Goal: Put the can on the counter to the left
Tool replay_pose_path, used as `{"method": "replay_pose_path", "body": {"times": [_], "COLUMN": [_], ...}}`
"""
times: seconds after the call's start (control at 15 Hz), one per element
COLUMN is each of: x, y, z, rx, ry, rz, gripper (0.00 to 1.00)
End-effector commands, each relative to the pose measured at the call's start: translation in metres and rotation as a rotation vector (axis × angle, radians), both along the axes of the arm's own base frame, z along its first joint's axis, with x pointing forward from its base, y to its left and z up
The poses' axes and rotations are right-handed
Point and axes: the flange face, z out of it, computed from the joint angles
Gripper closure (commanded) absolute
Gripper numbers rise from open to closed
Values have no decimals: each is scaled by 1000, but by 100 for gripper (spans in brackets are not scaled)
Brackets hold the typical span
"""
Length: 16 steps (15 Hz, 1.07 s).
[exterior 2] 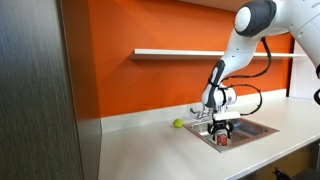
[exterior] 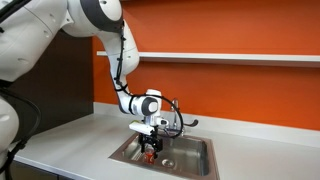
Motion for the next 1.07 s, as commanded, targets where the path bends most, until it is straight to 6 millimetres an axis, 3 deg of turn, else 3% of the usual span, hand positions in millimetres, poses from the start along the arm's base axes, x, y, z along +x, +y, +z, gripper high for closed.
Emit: {"method": "replay_pose_path", "body": {"times": [0.0,0.47,0.6,0.73,0.87,1.0], "x": [7,9,10,11,11,12], "y": [-7,-11,-12,-12,-12,-11], "z": [0,-3,-4,-5,-4,-4], "rx": [23,19,19,21,19,20], "ry": [-13,-14,-15,-11,-10,-7], "rz": [-5,-18,-18,-19,-21,-21], "gripper": [0,0,26,44,58,61]}}
